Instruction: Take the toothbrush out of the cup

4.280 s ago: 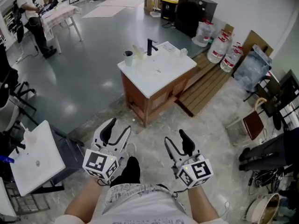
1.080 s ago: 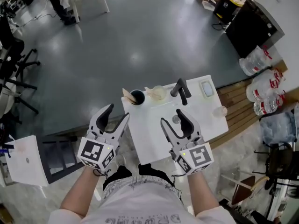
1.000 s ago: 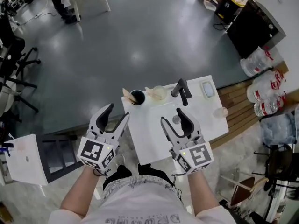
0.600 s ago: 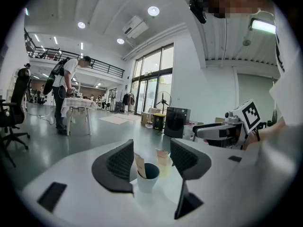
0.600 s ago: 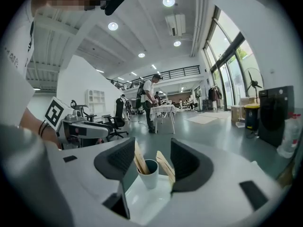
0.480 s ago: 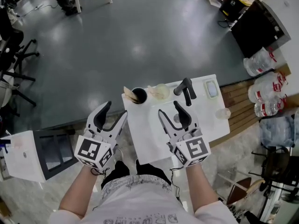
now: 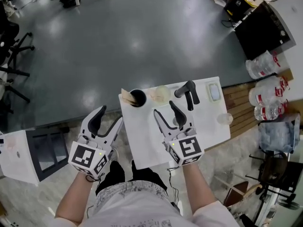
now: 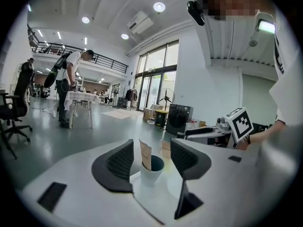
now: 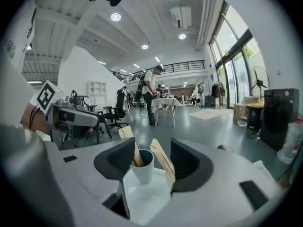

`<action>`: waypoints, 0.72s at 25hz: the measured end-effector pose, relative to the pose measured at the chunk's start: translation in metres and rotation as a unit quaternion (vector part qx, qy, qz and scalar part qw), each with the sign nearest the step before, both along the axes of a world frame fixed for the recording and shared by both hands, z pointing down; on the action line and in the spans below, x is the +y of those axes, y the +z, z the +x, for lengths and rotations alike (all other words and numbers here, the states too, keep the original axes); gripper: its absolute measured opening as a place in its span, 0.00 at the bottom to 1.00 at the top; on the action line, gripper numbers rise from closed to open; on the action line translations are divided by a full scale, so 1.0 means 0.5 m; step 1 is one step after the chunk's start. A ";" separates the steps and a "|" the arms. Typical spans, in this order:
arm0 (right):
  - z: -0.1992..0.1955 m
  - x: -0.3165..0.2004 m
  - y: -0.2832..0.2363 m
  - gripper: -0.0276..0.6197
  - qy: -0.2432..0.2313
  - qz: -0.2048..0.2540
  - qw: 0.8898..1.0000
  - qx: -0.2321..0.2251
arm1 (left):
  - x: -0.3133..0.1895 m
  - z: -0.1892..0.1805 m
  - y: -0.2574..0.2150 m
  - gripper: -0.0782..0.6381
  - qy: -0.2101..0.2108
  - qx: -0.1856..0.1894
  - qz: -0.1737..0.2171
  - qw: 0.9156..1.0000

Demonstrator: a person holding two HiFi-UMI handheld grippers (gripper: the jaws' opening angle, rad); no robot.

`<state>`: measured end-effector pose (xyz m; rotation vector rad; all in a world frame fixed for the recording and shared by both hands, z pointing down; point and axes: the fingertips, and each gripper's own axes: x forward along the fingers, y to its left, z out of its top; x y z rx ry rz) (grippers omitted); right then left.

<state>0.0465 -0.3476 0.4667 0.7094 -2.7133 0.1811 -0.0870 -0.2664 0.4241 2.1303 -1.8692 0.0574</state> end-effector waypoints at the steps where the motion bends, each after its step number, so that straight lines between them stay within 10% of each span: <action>1: -0.002 -0.003 0.009 0.43 -0.001 -0.001 1.000 0.004 | 0.000 -0.001 0.003 0.46 -0.001 0.000 -0.002 1.000; 18: -0.051 -0.055 0.103 0.41 -0.012 0.007 0.998 0.057 | 0.010 -0.013 0.062 0.46 -0.017 0.011 -0.028 0.999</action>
